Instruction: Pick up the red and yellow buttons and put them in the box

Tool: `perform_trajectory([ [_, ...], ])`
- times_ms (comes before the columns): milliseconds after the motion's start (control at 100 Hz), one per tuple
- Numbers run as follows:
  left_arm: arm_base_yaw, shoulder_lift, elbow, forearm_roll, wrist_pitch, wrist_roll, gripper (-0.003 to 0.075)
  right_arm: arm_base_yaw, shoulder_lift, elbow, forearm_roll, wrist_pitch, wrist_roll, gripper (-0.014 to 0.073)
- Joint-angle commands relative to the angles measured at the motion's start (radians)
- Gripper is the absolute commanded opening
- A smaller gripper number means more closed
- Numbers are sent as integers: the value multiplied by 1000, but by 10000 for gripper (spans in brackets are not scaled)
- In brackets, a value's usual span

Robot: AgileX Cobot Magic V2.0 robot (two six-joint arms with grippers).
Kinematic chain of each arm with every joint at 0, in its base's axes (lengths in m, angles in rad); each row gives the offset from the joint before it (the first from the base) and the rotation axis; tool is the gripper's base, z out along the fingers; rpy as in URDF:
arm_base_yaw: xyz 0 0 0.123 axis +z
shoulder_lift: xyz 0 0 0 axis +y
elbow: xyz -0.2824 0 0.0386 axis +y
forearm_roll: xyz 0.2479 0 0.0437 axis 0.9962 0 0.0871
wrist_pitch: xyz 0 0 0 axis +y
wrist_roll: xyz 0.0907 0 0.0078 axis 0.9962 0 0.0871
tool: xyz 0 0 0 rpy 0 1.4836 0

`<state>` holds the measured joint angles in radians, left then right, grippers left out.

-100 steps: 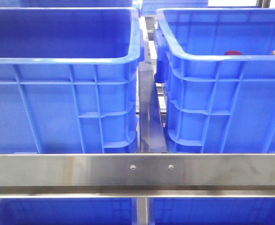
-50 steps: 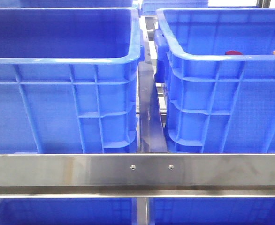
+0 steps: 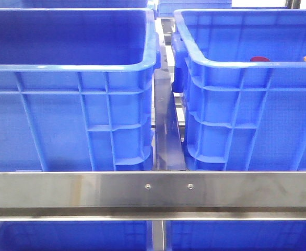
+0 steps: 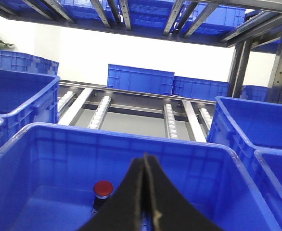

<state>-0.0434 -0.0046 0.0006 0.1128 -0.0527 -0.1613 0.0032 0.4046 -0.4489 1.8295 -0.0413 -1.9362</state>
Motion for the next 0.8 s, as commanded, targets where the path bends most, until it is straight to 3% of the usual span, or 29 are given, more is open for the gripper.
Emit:
perform_trajectory([
  [0, 4, -35, 44, -11, -83, -1, -19, 1, 3, -24, 86, 26, -7, -68],
  [70, 4, -35, 44, -11, -83, -1, -19, 1, 3, -24, 44, 41, 41, -68],
  [160, 4, -35, 44, -11, -83, -1, -19, 1, 2, -24, -151, 69, 212, -68],
  [340, 4, -35, 44, -11, -83, -1, -19, 1, 2, -24, -777, 99, 862, -68],
  [610, 4, -35, 44, -11, -83, -1, -19, 1, -7, -24, -1563, 124, 1660, -68],
  [700, 4, -35, 44, -11, -83, -1, -19, 1, -34, -24, -1713, 124, 1815, -68],
  [790, 4, -35, 44, -11, -83, -1, -19, 1, -78, -17, -1764, 120, 1858, -68],
])
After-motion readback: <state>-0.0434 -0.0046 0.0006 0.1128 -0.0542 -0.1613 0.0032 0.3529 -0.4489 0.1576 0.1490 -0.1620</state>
